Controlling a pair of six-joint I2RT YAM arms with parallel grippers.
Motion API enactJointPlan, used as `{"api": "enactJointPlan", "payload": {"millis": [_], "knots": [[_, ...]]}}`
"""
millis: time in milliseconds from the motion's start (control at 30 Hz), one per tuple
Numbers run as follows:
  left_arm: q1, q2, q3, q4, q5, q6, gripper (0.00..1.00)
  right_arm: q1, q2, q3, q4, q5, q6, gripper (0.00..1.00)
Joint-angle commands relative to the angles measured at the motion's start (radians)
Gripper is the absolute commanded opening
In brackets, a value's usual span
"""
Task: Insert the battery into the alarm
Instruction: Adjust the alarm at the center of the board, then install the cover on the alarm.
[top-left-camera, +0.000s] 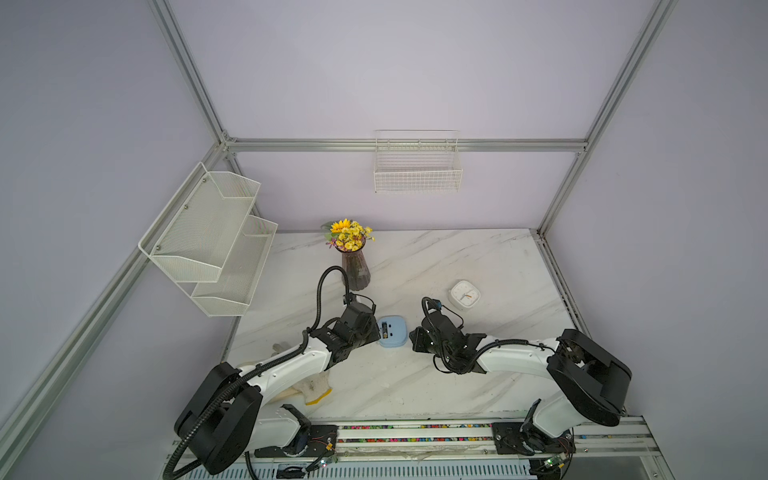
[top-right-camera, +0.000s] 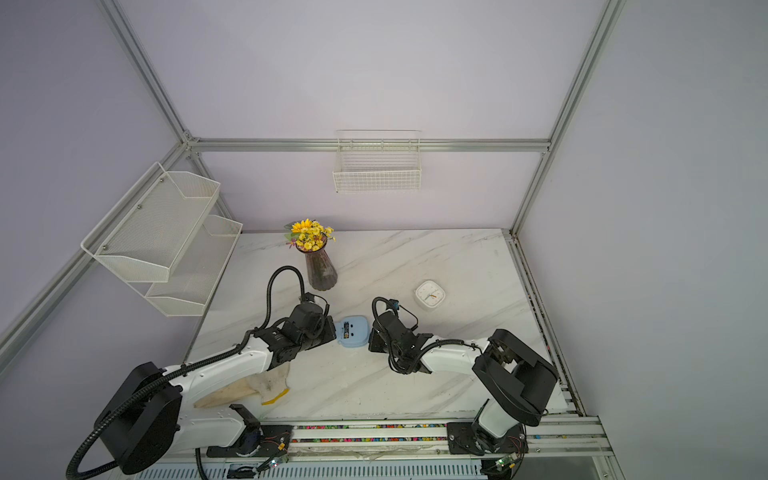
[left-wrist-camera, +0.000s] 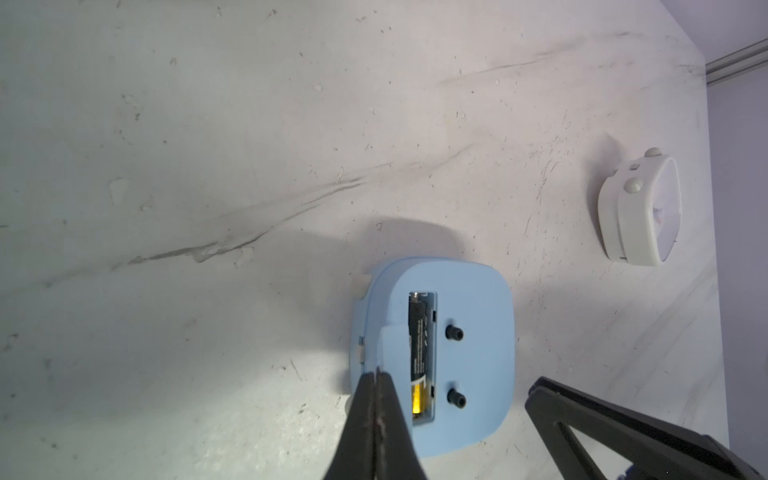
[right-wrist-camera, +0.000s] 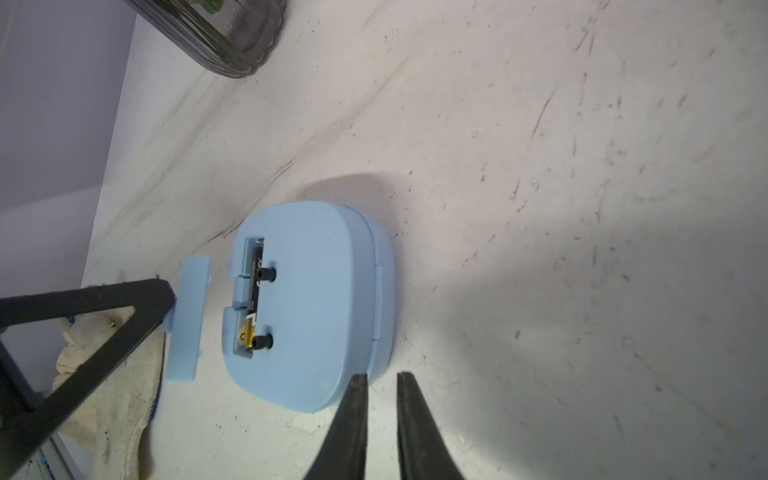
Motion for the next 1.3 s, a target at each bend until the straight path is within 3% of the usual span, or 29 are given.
{"api": "enactJointPlan", "payload": {"millis": [0,467,1267], "knots": [[-0.009,-0.019,-0.008,0.069,-0.047,-0.041,0.00,-0.004,0.009,0.019,0.002,0.026,-0.011,0.18],[-0.030,0.111,0.074,0.091,-0.027,0.023,0.00,-0.021,0.031,0.031,0.001,0.043,0.000,0.19],[-0.036,0.166,0.076,0.113,-0.040,0.113,0.00,-0.026,0.055,0.053,-0.013,0.040,0.004,0.19]]}}
